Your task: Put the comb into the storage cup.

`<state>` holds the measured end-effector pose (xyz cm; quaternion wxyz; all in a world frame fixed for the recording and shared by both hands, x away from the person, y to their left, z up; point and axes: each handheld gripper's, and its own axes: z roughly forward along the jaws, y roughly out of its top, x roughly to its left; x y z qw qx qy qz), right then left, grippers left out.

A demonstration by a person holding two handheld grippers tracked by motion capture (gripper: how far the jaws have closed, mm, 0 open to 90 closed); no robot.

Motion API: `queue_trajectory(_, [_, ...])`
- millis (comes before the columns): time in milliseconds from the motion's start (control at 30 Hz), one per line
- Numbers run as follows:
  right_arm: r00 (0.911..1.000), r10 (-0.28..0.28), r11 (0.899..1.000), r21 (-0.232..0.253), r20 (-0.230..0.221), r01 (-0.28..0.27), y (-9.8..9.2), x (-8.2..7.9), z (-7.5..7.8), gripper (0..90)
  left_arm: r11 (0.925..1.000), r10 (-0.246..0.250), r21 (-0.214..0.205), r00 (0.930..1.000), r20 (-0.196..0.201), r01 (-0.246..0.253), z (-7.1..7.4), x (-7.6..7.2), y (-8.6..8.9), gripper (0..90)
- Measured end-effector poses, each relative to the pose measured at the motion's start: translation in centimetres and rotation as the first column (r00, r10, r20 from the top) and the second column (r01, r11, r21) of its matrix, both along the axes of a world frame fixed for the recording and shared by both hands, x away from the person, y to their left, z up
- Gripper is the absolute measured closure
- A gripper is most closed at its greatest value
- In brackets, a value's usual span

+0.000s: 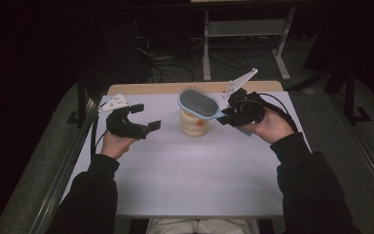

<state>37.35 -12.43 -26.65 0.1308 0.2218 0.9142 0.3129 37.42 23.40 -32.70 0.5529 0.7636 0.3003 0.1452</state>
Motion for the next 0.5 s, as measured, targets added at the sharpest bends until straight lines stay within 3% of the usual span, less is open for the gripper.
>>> queue_trajectory(300, [0.9998, 0.013, 1.0, 0.022, 0.018, -0.014, 0.4, 0.3, 0.5, 68.6, 0.9992, -0.027, -0.029, 0.9995, -0.015, 0.027, 0.8, 1.4, -2.6, 0.0])
queue_trajectory(500, [0.9993, 0.022, 0.998, 0.061, 0.03, -0.024, 1.3, 0.7, 1.1, 68.6, 0.9958, -0.023, -0.089, 0.9993, -0.029, 0.02, 1.5, 2.5, -3.9, 0.0])
